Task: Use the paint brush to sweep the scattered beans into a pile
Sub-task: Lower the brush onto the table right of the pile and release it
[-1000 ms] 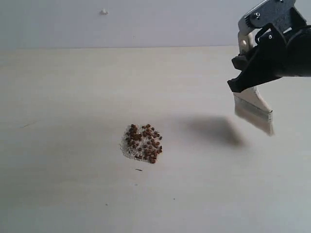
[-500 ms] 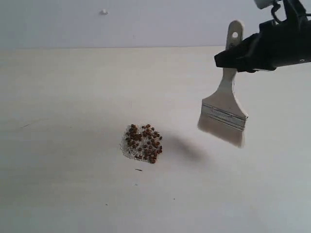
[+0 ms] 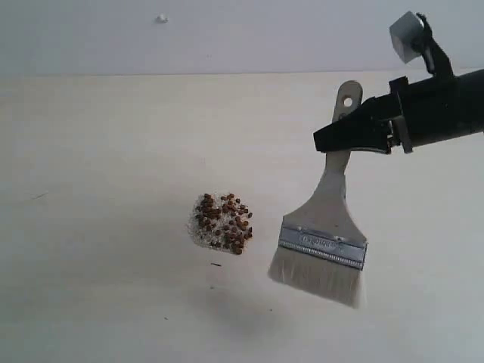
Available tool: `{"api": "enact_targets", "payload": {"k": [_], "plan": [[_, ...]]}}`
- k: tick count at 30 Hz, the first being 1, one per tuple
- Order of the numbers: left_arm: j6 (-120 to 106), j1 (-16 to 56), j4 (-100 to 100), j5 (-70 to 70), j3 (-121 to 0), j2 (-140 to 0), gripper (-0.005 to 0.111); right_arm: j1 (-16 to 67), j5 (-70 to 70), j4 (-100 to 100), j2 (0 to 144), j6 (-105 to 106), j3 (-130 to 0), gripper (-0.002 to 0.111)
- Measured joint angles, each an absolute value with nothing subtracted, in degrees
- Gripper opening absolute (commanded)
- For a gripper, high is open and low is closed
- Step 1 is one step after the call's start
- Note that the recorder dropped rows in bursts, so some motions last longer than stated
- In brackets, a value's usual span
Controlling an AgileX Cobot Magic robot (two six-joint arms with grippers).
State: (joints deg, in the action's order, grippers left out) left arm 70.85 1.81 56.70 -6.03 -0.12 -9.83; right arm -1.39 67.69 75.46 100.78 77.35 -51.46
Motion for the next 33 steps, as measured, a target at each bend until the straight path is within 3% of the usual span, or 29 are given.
{"api": "enact_targets", "payload": {"k": [19,23,29,33], "plan": [[70.8,1.8,56.7,-6.0,-0.1,-9.8,0.000,-1.4,63.2,77.0,114.8,78.2,-52.4,0.001],[70.8,1.8,56.7,-6.0,-0.1,-9.8,0.000,-1.4,62.1,77.9,114.9,78.2,-52.5,0.012],[70.8,1.8,56.7,-6.0,-0.1,-9.8,0.000,-1.4,61.0,79.8,114.9,79.2,-52.7,0.043],[70.8,1.8,56.7,-6.0,-0.1,-9.8,0.000,-1.4,60.7,82.8,114.9,81.4,-52.9,0.058]]}}
